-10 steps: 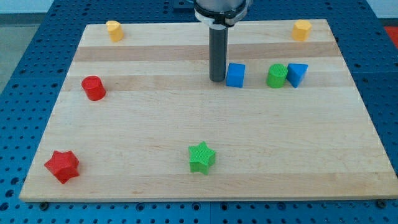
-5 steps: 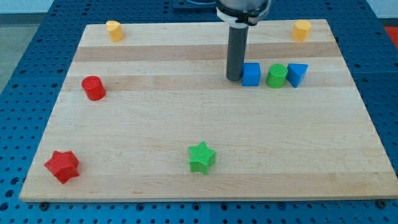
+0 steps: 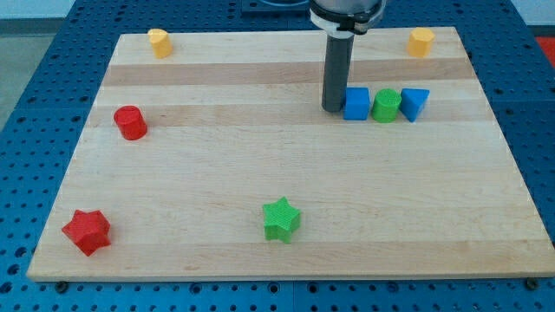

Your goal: Place the cube closer to the green circle

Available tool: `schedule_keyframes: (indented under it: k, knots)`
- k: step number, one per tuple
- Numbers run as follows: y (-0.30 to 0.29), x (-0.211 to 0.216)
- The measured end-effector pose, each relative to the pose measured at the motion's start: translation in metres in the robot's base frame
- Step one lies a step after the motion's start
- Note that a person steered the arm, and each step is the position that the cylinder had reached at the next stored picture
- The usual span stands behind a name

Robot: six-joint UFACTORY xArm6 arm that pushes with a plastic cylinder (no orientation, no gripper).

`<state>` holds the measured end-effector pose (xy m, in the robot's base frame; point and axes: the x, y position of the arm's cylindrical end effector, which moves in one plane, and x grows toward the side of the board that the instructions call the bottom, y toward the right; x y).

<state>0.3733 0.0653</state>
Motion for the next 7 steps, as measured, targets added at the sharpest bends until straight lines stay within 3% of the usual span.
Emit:
schedule_keyframes:
  k: [7]
  knots:
    - [0.0148, -0.0009]
